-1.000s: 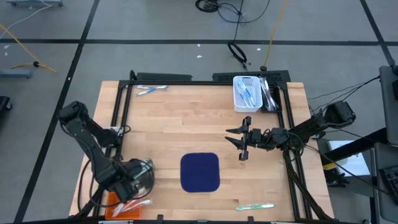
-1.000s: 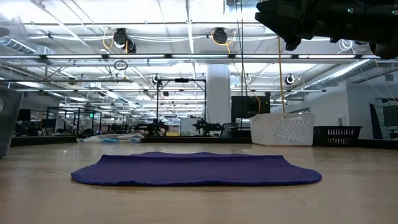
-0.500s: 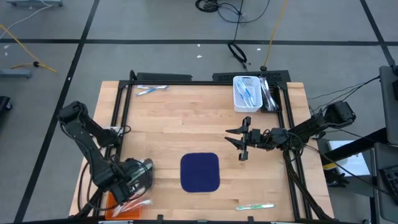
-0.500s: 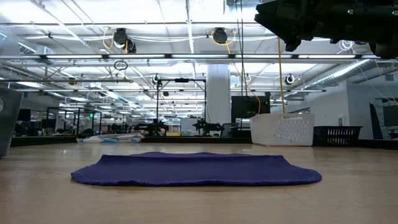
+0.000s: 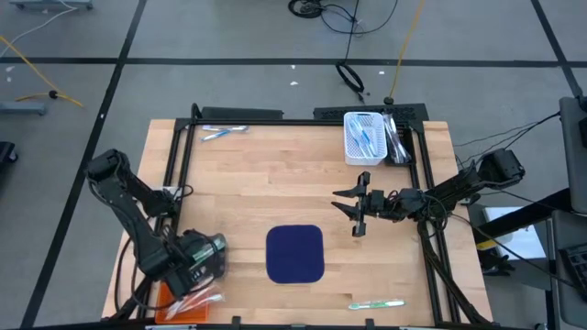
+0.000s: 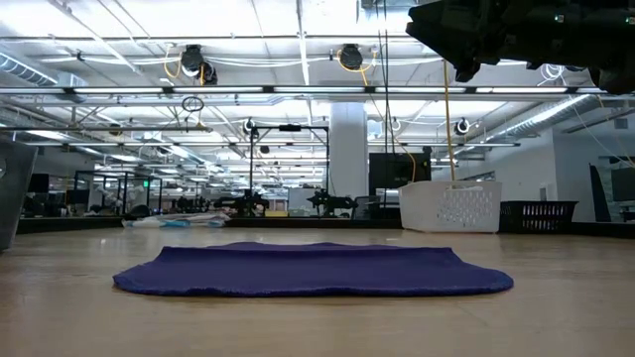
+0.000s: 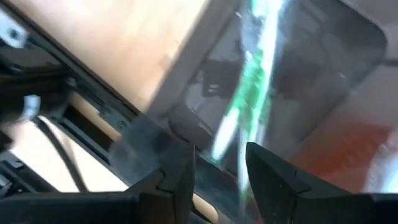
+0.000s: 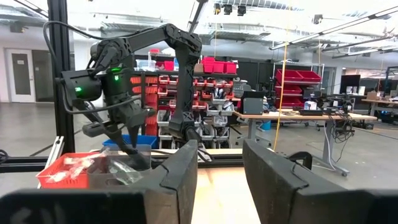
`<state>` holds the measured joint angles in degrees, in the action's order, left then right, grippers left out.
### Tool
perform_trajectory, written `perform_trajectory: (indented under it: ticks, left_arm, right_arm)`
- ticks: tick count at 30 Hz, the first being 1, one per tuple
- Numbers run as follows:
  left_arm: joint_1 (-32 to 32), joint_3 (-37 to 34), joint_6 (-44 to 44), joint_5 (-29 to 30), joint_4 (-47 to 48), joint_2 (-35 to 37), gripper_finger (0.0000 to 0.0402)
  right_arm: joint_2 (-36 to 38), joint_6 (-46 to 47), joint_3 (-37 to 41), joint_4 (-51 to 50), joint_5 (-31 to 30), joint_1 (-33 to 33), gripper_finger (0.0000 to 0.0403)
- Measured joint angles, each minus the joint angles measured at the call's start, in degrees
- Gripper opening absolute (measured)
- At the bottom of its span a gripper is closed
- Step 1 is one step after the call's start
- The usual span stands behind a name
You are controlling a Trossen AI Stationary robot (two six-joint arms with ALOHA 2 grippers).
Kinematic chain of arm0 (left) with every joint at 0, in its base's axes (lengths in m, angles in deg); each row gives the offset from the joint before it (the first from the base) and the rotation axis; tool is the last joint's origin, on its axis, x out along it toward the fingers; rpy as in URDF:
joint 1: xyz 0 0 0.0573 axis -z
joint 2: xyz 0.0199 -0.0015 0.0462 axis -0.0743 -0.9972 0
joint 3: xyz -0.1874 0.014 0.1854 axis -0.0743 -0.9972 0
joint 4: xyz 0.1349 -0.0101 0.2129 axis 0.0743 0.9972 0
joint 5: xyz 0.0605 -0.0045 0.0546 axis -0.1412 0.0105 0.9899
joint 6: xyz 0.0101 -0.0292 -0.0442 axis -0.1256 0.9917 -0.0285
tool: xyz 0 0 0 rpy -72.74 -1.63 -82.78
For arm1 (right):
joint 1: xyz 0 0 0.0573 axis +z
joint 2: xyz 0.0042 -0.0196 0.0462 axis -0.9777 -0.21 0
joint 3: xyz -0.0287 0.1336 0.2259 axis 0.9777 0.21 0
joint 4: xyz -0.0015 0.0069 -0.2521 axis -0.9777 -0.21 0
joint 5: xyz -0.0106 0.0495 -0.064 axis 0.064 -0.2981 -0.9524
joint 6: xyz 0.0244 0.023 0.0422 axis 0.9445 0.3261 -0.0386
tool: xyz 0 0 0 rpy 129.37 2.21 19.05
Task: Pick & Place Toothbrushes
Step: Put the blue toothbrush into the white bin
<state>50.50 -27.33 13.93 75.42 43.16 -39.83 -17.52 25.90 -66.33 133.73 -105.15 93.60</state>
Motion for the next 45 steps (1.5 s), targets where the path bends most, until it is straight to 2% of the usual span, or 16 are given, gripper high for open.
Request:
perform_trajectory:
  ticks: [7,14,20,28,31,40,45]
  left_arm:
    - [-4.27,0.00,-0.16,2.73,7.21,0.00,0.0145]
    - [-11.10,0.02,-6.32,13.04,10.03,0.22,0.0145]
    - [-20.91,0.02,-15.30,19.53,11.16,0.26,0.0145]
    - [-38.14,0.04,-32.42,26.73,10.97,0.26,0.0145]
    - [-44.81,0.04,-40.18,27.66,8.35,0.26,0.0145]
    - [-61.99,0.04,-65.24,28.44,-7.61,0.26,0.0145]
    - [-71.62,0.04,-77.27,23.06,-15.90,0.26,0.0145]
  right_arm:
    - [0.00,0.02,0.00,0.01,0.00,0.00,0.0120]
    - [0.00,0.02,0.00,-0.02,0.01,0.00,0.0118]
    - [0.00,0.02,0.00,-0.05,0.00,0.00,0.0117]
    - [0.00,0.63,0.00,-0.83,0.02,0.00,0.0115]
    - [0.00,0.63,0.00,-0.86,0.02,0.00,0.0115]
    - [0.00,0.66,0.00,-2.46,0.02,0.00,0.0116]
    - [0.00,0.55,0.00,-2.49,0.02,0.01,0.0116]
